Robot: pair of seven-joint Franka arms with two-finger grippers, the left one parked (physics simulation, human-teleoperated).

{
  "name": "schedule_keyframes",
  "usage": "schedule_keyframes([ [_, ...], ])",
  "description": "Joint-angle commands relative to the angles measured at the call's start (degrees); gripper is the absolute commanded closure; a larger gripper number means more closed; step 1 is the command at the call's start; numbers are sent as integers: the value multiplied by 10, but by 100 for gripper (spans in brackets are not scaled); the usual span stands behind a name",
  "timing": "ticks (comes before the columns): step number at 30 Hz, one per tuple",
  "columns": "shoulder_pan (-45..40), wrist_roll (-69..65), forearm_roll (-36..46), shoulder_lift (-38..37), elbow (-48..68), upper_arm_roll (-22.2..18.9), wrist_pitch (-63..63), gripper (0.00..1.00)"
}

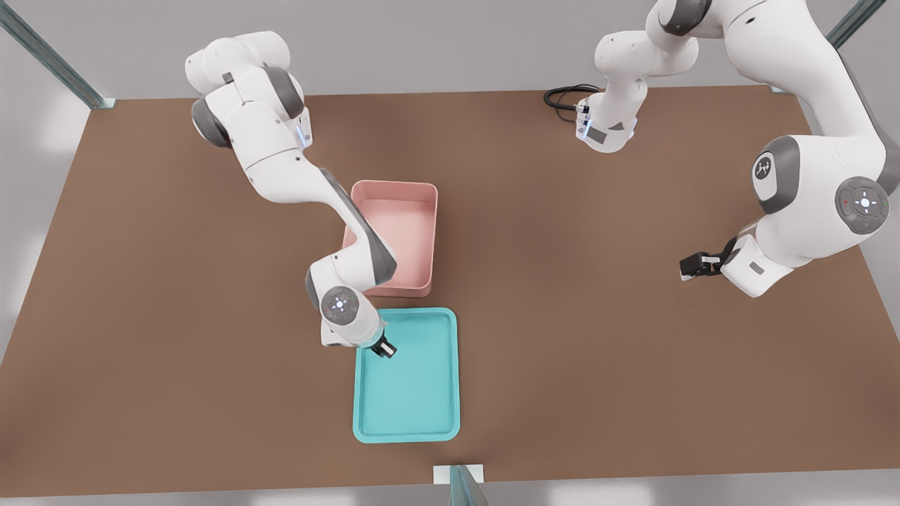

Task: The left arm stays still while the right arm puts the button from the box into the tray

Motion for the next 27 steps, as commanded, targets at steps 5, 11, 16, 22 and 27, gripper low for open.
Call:
schedule_keyframes([
  [5,21,30,1,2,4,3,-3,56],
  [11,24,35,0,25,42,-8,2,56],
  [16,24,32,-2,30,42,-7,16,0],
  [22,-76,-702,-27,-329,-49,-154,-399,0],
  [27,-191,-728,9,-414,-192,-118,-332,0],
])
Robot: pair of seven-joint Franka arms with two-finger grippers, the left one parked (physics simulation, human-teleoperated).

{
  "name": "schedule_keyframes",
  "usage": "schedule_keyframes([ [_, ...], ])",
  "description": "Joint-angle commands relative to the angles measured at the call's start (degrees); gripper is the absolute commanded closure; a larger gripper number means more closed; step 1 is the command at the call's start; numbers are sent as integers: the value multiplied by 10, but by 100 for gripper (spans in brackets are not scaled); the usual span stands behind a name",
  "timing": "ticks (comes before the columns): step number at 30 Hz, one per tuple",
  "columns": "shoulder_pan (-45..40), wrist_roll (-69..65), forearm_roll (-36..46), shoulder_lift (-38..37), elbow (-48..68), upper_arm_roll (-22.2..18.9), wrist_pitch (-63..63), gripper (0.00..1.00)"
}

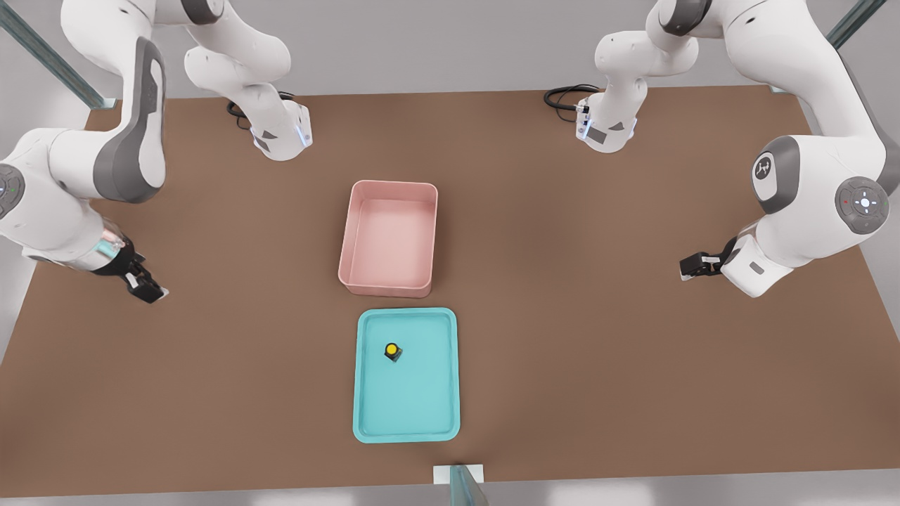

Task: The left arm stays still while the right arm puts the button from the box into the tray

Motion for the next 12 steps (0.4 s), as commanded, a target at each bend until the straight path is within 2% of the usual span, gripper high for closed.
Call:
schedule_keyframes([
  [1,-41,-461,10,-3,-4,58,-69,0],
  [4,-28,-387,27,-1,-11,90,-66,0],
  [9,18,-368,21,18,18,90,-69,0],
  [12,17,-366,20,19,18,90,-70,0],
])
